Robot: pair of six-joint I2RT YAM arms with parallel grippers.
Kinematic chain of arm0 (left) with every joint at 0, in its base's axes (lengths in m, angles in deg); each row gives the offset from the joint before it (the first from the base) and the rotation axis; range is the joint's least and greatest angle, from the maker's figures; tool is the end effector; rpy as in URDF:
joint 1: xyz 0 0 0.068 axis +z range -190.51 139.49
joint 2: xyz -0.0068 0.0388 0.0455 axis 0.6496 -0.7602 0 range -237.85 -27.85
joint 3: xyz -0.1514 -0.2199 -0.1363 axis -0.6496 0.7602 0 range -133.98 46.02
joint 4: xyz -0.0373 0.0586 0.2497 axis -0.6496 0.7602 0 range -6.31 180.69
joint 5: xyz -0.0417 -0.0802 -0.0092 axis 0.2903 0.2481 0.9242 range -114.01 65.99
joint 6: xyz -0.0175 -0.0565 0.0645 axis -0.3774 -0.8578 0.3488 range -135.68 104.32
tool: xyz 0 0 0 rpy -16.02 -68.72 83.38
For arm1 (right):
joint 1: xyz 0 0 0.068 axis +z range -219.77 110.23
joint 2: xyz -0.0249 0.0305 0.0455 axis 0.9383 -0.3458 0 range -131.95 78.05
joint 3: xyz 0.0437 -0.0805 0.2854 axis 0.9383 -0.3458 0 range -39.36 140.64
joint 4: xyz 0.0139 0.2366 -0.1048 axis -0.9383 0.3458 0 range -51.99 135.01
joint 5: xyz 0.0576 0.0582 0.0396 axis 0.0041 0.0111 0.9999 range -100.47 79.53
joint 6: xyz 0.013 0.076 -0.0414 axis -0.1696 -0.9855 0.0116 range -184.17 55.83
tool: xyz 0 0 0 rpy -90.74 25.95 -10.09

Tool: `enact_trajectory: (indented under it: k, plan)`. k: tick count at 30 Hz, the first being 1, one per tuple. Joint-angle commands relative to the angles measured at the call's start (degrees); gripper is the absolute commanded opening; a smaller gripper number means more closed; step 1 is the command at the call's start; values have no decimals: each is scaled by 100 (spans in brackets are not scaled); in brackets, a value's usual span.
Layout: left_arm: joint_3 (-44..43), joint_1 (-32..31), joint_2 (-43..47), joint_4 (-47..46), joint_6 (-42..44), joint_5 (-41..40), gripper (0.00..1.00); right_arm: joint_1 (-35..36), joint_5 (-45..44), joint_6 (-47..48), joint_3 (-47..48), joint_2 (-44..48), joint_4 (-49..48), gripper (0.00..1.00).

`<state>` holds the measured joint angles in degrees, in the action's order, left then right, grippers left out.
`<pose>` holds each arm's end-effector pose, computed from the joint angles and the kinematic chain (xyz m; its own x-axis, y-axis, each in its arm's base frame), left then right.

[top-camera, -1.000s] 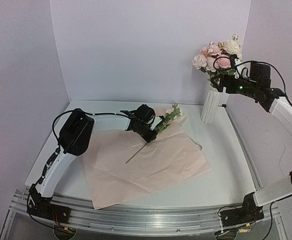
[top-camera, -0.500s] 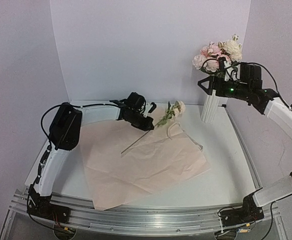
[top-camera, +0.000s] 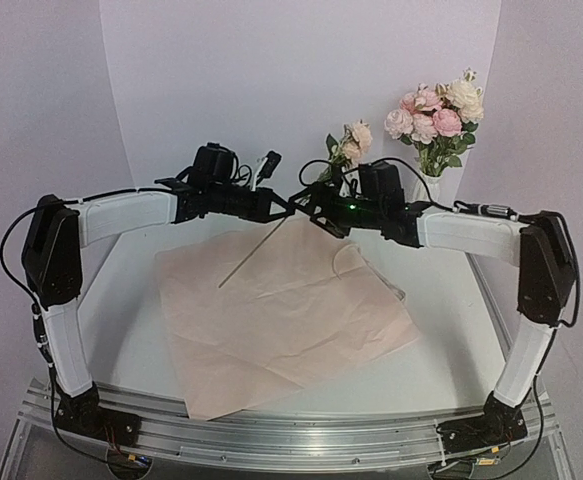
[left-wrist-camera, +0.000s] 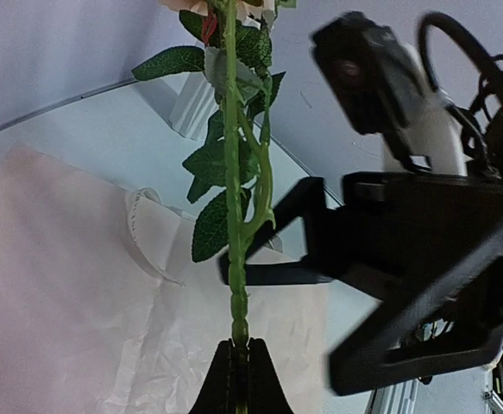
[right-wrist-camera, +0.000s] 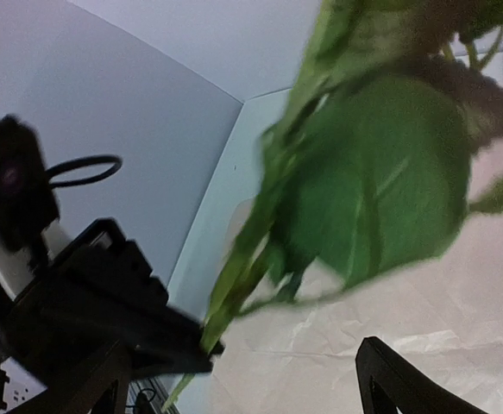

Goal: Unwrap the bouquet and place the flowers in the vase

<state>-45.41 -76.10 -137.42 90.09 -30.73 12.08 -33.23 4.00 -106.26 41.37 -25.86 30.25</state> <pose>0.3729 -0.3230 0.3132 -0.5615 0.1438 -0.8148 0.7872 0.3962 -0.4726 0.3746 0.3016 0.3167 -0.6746 0.3079 -0.6709 -0.4282 0.5770 0.6954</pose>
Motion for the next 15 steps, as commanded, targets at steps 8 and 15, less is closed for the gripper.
enact_trajectory:
  k: [8,15]
  plan:
    - [491,-107,547,-852,376,429,0,-77,210,-1076,1090,-1031,-1153,38]
    - [805,-177,744,-1067,687,420,0,-80,105,-985,1132,-1016,-1157,0]
